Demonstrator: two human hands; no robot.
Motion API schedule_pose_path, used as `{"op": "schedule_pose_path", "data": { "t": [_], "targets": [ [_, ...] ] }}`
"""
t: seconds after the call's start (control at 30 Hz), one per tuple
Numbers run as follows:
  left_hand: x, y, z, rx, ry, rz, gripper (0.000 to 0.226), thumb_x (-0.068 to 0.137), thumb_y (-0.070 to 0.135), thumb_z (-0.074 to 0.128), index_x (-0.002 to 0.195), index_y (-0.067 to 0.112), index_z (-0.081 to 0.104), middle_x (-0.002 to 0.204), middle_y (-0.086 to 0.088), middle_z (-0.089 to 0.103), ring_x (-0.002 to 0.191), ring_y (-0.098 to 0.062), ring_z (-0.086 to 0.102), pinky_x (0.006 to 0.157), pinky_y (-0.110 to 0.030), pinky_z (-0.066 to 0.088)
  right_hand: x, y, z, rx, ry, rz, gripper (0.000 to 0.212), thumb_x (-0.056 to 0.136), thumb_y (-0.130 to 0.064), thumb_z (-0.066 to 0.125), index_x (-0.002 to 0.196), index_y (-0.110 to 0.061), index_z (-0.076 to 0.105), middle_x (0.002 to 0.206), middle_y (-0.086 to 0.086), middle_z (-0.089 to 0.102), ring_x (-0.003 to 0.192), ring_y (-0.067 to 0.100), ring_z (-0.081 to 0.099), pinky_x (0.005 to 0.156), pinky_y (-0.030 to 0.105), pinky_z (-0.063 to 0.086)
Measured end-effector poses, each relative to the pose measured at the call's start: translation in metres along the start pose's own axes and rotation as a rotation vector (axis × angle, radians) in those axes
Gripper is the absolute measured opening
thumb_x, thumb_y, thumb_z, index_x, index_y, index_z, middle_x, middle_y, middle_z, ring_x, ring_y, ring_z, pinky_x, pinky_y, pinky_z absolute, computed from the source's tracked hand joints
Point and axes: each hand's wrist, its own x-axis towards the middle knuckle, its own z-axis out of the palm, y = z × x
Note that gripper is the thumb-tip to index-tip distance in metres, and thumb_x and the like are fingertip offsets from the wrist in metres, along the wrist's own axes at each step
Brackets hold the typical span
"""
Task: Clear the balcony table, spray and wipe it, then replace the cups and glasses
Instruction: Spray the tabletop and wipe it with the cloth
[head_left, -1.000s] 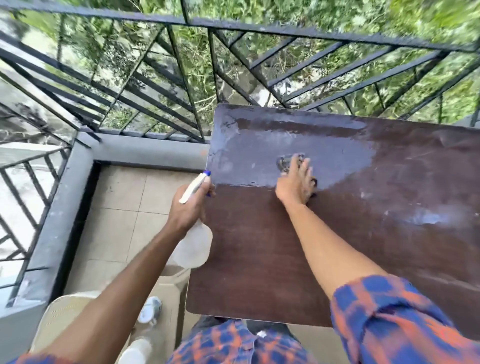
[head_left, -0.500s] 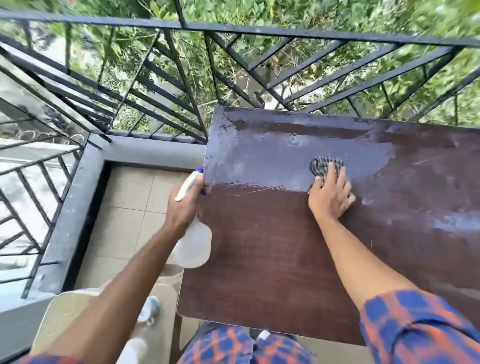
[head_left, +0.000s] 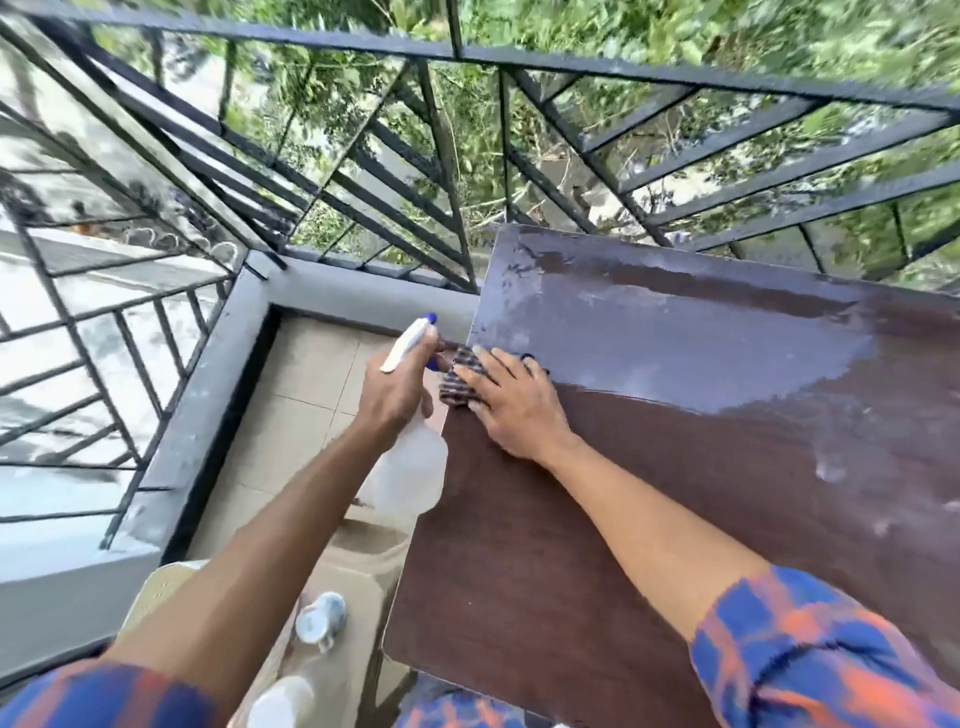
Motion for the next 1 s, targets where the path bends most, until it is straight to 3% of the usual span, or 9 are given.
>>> {"op": "schedule_pose_path", "data": {
  "t": [0.07,0.13,0.23,0.37,0.5,0.67,0.83,1.0],
  "targets": [
    [0.013,0.001,0.000,0.003,0.013,-0.008,0.026,0.101,0.041,0.060,0.104,0.017,0.071,0.085,-0.007,0.069,0.034,-0.017,0.046,0.039,-0.023,0.041,0.028,0.018,-0.002,-0.006,-0.035,-0.061,0.052,0.096,-0.045,0.051,0.147,-0.037,0.044,0.157,-0.001,0.042,0.140,0.025,0.043,0.108,0.049,0.035],
    [0.024,0.004,0.003,0.027,0.009,-0.010,0.032,0.102,0.041,0.059,0.096,0.012,0.071,0.083,-0.007,0.069,0.034,-0.017,0.047,0.040,-0.025,0.041,0.056,0.035,-0.008,-0.011,-0.041,-0.040,0.052,0.097,-0.043,0.052,0.147,-0.038,0.044,0.156,-0.001,0.043,0.140,0.025,0.041,0.109,0.047,0.033],
    [0.041,0.011,0.010,0.037,-0.036,0.014,0.026,0.104,0.037,0.056,0.086,0.022,0.068,0.083,-0.008,0.068,0.034,-0.019,0.046,0.040,-0.028,0.040,0.104,0.060,-0.019,-0.022,-0.031,0.091,0.052,0.099,-0.041,0.049,0.150,-0.037,0.040,0.158,0.000,0.039,0.144,0.026,0.036,0.112,0.047,0.030],
    [0.068,0.021,0.022,0.066,-0.055,0.039,0.034,0.104,0.037,0.056,0.088,0.011,0.069,0.082,-0.011,0.067,0.033,-0.021,0.046,0.039,-0.027,0.039,0.157,0.086,-0.033,0.049,-0.037,0.244,0.052,0.100,-0.039,0.047,0.151,-0.037,0.036,0.164,0.000,0.029,0.149,0.027,0.026,0.116,0.051,0.022],
    [0.083,0.031,0.036,0.066,-0.099,0.063,0.033,0.105,0.039,0.054,0.092,0.012,0.069,0.081,-0.010,0.067,0.041,-0.026,0.047,0.040,-0.028,0.041,0.170,0.094,-0.040,0.110,-0.045,0.295,0.054,0.101,-0.037,0.047,0.153,-0.038,0.032,0.165,0.001,0.024,0.151,0.027,0.021,0.119,0.053,0.019],
    [0.086,0.038,0.058,0.096,-0.124,0.057,0.042,0.104,0.043,0.052,0.101,0.005,0.070,0.091,-0.022,0.071,0.065,-0.029,0.055,0.054,-0.034,0.045,0.136,0.136,-0.053,0.161,0.045,0.502,0.052,0.103,-0.033,0.044,0.153,-0.036,0.031,0.165,0.001,0.025,0.152,0.026,0.019,0.120,0.052,0.017],
    [0.081,0.044,0.086,0.123,-0.195,0.068,0.041,0.105,0.045,0.051,0.101,0.009,0.069,0.098,-0.024,0.070,0.048,-0.029,0.051,0.045,-0.030,0.045,0.030,0.244,-0.076,0.097,0.175,0.871,0.049,0.106,-0.036,0.040,0.153,-0.034,0.030,0.166,0.002,0.023,0.152,0.028,0.020,0.119,0.055,0.019],
    [0.068,0.043,0.108,0.142,-0.231,0.091,0.038,0.105,0.043,0.050,0.094,0.012,0.069,0.090,-0.017,0.069,0.062,-0.023,0.056,0.044,-0.026,0.046,-0.060,0.305,-0.097,0.070,0.273,1.191,0.049,0.106,-0.034,0.040,0.154,-0.031,0.029,0.166,0.003,0.020,0.151,0.030,0.021,0.120,0.055,0.021]
  ]
}}
